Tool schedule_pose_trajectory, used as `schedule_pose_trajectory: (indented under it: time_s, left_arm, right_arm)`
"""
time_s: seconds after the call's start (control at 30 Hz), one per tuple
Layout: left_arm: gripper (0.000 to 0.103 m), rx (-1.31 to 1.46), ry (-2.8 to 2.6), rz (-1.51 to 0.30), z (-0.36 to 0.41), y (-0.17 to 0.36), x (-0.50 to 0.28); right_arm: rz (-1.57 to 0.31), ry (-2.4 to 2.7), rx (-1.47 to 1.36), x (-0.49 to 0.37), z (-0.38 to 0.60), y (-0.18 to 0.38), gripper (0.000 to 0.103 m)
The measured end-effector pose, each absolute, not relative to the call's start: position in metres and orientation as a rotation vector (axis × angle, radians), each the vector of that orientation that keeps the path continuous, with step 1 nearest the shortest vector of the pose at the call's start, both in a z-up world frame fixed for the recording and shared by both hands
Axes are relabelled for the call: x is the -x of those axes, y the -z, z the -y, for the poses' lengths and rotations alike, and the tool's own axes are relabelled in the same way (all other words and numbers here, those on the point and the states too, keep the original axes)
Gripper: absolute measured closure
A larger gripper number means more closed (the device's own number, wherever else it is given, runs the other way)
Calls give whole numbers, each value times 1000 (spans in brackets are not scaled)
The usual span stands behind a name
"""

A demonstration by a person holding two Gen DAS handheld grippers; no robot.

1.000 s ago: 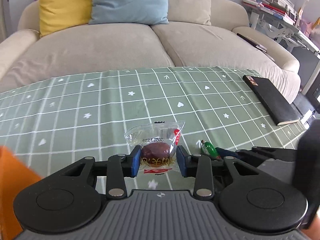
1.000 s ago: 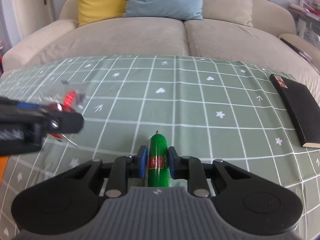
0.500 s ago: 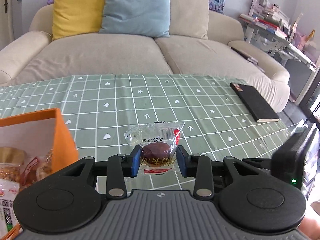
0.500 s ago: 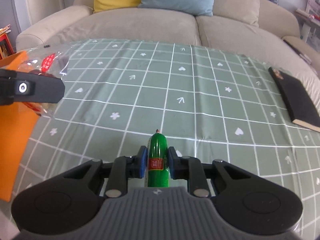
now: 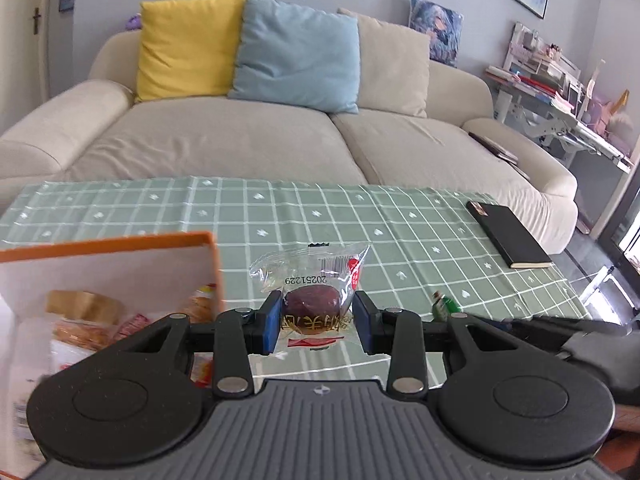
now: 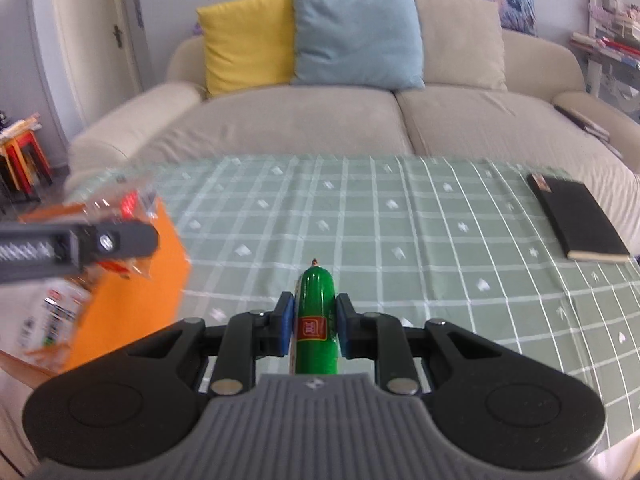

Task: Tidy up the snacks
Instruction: 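Lift the cake and sausage and carry both over the orange box, then lower the cake and sausage into the box and open both tools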

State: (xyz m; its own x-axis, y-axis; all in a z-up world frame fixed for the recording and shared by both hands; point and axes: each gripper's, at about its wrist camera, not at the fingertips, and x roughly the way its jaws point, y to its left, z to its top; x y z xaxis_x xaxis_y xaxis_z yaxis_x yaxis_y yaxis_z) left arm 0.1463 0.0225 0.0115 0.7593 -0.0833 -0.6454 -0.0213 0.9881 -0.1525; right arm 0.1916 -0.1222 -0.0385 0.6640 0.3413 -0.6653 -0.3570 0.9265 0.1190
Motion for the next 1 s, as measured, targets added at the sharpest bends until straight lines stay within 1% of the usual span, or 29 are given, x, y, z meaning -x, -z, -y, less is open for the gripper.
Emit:
schedule_pose_trajectory:
  time_s: [0.13,0.3,0.5,0.77,1.0]
  left_arm:
    - [61,104,4,-674,-41,-19,-135]
    - [61,66,-65,-677,-71,-22,-126]
    - [61,97,-161,-705,-113,-19,-122]
    - [61,21,-287,-804,-151,0,-133]
    - [61,22,-364,-923,-183,30,-147]
  right_arm:
    - [-690,-467,11,-178,100,13,84]
    - [-641,-562,15,-166,67,-8,84]
    - [-653,-657,-3,-164,27,-19,84]
    - [-723,-738,67,-182,-40,-11,84]
    - [-792,-709,224,-211,-93,18,84]
